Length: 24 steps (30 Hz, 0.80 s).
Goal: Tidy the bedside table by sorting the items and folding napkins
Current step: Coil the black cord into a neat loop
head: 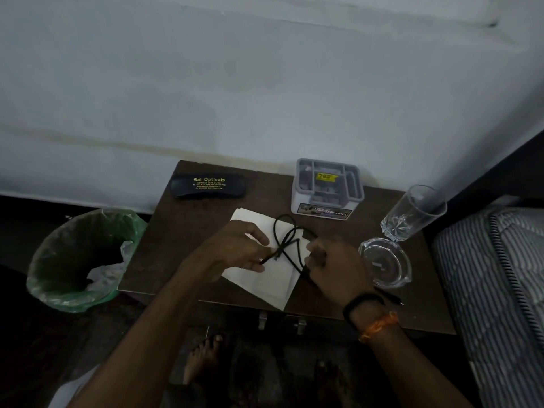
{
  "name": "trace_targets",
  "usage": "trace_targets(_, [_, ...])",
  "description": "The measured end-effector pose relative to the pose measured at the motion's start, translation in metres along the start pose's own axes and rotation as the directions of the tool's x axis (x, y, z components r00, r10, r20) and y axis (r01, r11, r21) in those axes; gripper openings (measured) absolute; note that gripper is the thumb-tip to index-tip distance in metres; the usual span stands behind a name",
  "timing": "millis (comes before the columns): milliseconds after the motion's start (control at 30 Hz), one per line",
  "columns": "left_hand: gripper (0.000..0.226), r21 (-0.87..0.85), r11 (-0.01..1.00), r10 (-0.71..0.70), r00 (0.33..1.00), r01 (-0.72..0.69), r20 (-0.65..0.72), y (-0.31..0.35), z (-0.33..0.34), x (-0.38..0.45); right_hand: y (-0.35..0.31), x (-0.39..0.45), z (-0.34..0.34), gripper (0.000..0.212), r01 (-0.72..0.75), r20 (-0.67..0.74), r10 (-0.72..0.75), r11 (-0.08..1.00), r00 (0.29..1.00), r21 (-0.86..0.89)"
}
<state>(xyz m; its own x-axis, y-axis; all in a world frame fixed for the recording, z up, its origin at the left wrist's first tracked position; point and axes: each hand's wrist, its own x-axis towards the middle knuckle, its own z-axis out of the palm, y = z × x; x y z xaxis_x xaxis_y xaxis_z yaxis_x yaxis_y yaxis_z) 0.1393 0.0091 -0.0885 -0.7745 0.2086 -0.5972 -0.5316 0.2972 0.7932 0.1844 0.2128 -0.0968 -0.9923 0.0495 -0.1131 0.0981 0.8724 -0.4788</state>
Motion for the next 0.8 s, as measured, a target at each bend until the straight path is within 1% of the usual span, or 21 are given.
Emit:
trace_targets(33, [0.028,0.012,1.000,0.019,1.000,-0.019,-0.011,-0.001,0.001,-0.001,0.000,0.002,0.000,0.024,-0.009,0.015,0.009,1.000,1.000,-0.003])
trace_targets(100, [0.033,0.110,0.992,0.061,0.997,-0.056,-0.040,-0.002,0.002,0.001,0.001,0.005,-0.001,0.025,-0.039,0.036,0.038,0.999,0.999,0.011])
trace_targets(133, [0.034,0.132,0.989,0.077,0.996,-0.071,-0.039,-0.002,0.002,0.003,0.003,0.006,0.000,0.025,-0.058,0.033,0.057,0.998,0.998,0.024])
trace_targets(167, [0.034,0.106,0.991,0.088,0.996,-0.084,-0.031,-0.001,0.003,0.003,0.005,0.006,0.000,0.025,-0.073,0.024,0.072,0.997,0.997,0.036])
trace_targets(233, [0.033,-0.018,0.994,0.109,0.994,-0.110,-0.020,0.000,0.002,0.004,0.009,0.005,0.000,0.029,-0.096,-0.008,0.096,0.993,0.995,0.068])
trace_targets(300, [0.031,-0.126,0.984,0.124,0.992,-0.125,-0.022,0.001,0.001,0.004,0.012,0.006,-0.003,0.036,-0.106,-0.069,0.112,0.990,0.991,0.091])
trace_targets(400, [0.031,-0.209,0.969,0.140,0.990,-0.135,0.011,0.002,-0.004,0.002,0.016,0.012,-0.007,0.048,-0.045,-0.190,0.060,0.995,0.980,0.083])
trace_targets(467, [0.033,-0.254,0.957,0.157,0.986,-0.136,0.063,0.003,-0.006,0.001,0.018,0.017,-0.009,0.057,-0.001,-0.188,0.014,0.998,0.982,0.068])
trace_targets(500, [0.033,-0.281,0.950,0.166,0.982,-0.135,0.090,0.004,-0.006,0.001,0.018,0.018,-0.009,0.058,0.006,-0.162,0.011,0.995,0.987,0.104])
trace_targets(533, [0.032,-0.306,0.943,0.176,0.978,-0.135,0.111,0.004,-0.006,0.001,0.018,0.019,-0.009,0.054,0.013,-0.141,0.012,0.985,0.990,0.174])
trace_targets(633, [0.032,-0.354,0.924,0.196,0.973,-0.143,0.120,0.005,-0.009,0.003,0.023,0.024,-0.013,0.025,0.053,-0.149,0.002,0.929,0.989,0.366])
trace_targets(667, [0.032,-0.363,0.920,0.198,0.975,-0.148,0.104,0.005,-0.010,0.004,0.024,0.025,-0.017,0.023,0.047,-0.126,0.012,0.889,0.992,0.455])
trace_targets(733, [0.032,-0.380,0.910,0.199,0.978,-0.163,0.058,0.005,-0.013,0.006,0.026,0.027,-0.025,0.027,0.018,-0.057,0.024,0.766,0.998,0.643])
trace_targets(800, [0.033,-0.407,0.896,0.202,0.979,-0.178,0.017,0.005,-0.014,0.007,0.027,0.026,-0.032,0.025,0.003,-0.038,0.038,0.672,0.999,0.741])
